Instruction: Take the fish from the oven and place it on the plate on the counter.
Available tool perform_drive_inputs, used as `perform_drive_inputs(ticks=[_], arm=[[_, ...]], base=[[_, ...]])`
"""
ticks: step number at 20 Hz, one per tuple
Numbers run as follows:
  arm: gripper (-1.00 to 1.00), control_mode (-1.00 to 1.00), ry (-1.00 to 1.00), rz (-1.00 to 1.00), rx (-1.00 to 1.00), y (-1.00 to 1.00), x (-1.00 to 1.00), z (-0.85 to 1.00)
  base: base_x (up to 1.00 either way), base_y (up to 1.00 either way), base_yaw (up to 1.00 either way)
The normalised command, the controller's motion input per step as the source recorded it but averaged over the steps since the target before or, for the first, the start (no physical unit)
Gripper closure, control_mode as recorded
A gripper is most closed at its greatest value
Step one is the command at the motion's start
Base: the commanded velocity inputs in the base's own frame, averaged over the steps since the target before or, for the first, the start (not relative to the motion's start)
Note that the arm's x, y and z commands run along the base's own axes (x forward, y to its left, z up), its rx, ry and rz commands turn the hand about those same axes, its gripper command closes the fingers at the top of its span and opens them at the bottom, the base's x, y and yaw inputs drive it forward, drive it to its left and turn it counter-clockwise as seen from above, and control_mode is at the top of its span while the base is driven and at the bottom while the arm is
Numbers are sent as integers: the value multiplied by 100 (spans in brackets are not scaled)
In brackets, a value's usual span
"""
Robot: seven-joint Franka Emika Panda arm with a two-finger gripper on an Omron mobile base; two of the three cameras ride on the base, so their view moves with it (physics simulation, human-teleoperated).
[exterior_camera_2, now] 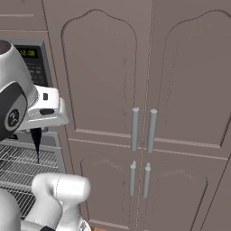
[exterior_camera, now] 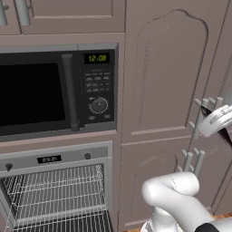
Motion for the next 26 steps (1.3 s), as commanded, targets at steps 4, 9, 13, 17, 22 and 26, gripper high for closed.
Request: perform_drive_inputs(ticks=[4,9,13,17,22,26], arm=[[100,-100,7,-11,-4,0,3,-4],[100,-100,2,-9,0,0,5,-23],[100,-100,5,0,-1,-4,52,-4],[100,-100,7,0,-3,0,39,-3],[100,-100,3,0,0,0,32,0],[100,-100,4,-1,0,0,28,-3]], base=[[0,0,0],[0,0,0],[0,0,0],[0,0,0],[0,0,0],[0,0,0]])
